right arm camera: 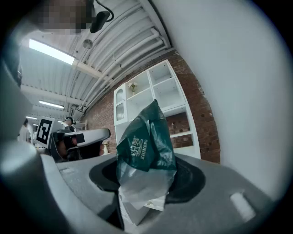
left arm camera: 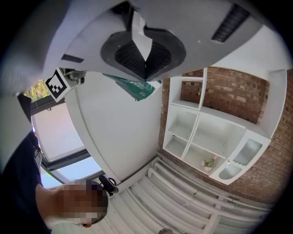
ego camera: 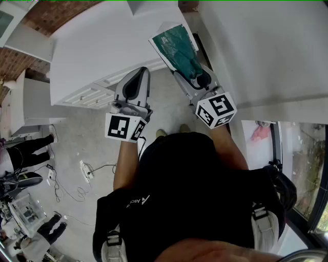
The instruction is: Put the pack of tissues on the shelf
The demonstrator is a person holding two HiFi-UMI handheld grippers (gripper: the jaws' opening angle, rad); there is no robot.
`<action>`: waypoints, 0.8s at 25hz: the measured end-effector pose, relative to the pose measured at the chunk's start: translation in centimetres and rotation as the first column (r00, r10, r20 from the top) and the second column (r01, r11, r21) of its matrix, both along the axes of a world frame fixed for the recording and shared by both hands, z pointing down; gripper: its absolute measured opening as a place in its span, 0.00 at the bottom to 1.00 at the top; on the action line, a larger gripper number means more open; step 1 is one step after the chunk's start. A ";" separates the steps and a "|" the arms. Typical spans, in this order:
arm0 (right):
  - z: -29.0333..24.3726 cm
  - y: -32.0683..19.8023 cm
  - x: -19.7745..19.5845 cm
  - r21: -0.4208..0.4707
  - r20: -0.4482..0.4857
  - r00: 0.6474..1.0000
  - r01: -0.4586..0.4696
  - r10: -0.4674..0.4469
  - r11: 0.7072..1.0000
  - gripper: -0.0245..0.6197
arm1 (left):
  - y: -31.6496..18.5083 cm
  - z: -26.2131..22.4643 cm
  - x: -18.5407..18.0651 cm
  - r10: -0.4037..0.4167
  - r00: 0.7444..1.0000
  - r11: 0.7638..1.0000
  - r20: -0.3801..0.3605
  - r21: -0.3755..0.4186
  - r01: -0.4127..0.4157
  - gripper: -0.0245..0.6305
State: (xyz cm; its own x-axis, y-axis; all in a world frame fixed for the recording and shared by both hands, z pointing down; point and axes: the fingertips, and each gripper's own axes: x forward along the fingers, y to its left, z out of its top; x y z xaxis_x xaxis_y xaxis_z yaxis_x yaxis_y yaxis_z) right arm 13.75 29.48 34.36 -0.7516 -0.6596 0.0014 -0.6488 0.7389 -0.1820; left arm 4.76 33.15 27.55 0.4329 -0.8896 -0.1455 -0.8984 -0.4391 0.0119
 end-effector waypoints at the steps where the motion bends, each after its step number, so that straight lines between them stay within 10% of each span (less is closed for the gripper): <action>1: 0.1 0.6 1.8 -0.007 0.008 1.000 0.000 0.000 1.000 0.40 | 0.5 0.1 1.9 0.003 1.000 1.000 0.005 -0.006 -0.003 0.04; 7: 0.3 0.7 8.1 -0.007 -0.011 1.000 -0.005 0.005 1.000 0.40 | 0.6 0.3 8.3 0.002 1.000 1.000 0.014 -0.017 -0.002 0.04; 20: 4.5 -9.0 5.8 -0.050 -0.093 0.996 -0.016 0.012 0.999 0.41 | -8.0 2.0 5.1 -0.066 0.995 0.996 0.072 -0.055 0.070 0.04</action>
